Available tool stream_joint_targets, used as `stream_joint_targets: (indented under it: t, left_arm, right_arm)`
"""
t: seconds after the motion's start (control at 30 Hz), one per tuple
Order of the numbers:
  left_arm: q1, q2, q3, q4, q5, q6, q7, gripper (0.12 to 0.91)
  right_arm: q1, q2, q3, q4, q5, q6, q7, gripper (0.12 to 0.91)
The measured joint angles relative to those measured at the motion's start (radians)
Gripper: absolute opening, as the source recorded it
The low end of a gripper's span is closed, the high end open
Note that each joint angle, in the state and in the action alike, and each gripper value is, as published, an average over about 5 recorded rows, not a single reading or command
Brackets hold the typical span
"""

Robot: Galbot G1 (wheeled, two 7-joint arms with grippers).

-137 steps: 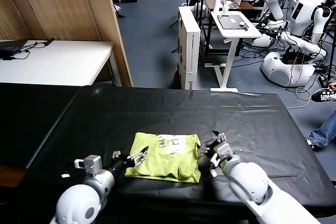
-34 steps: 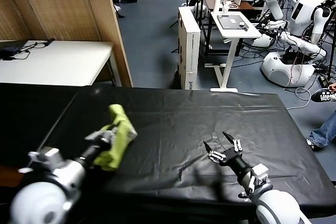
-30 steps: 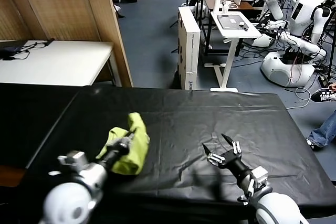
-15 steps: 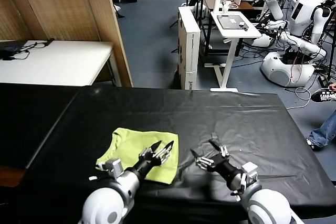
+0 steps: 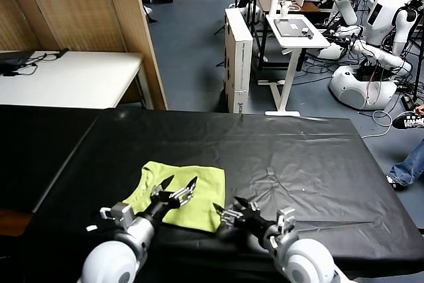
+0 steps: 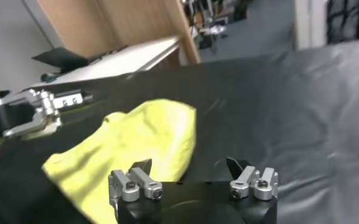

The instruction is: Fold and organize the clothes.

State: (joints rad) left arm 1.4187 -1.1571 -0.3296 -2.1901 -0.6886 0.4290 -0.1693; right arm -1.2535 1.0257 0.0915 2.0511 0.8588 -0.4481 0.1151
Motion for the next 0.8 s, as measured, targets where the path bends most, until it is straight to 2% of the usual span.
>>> stream_joint_targets:
  t: [0.1,0.27,0.37,0.43,0.7,0.8]
  left_arm:
    - [0.006,-0.003,-0.009,0.003,0.007,-0.004,0.001,0.907]
    - [0.016,-0.008,-0.030,0.005,0.010,-0.011,0.001,0.907]
    - [0.021,-0.005,-0.048,0.006,0.009,-0.015,0.001,0.907]
    - [0.025,0.000,-0.063,0.007,0.005,-0.017,0.001,0.907]
    - [0.045,0.006,-0.115,0.013,0.003,-0.037,0.001,0.907]
    - [0.049,0.003,-0.122,0.015,0.008,-0.051,-0.002,0.907]
  right_arm:
    - [0.015,0.022,-0.007,-0.019,0.000,0.002,-0.004,0.736]
    - [0.024,0.040,-0.001,-0.037,-0.004,0.003,-0.003,0.417]
    - [0.025,0.037,0.013,-0.038,-0.005,-0.012,0.012,0.229]
    - [0.026,0.029,0.028,-0.036,-0.004,-0.032,0.028,0.158]
    - [0.052,-0.024,0.099,-0.051,-0.008,-0.111,0.094,0.140]
    - [0.053,-0.037,0.114,-0.052,-0.007,-0.130,0.103,0.140]
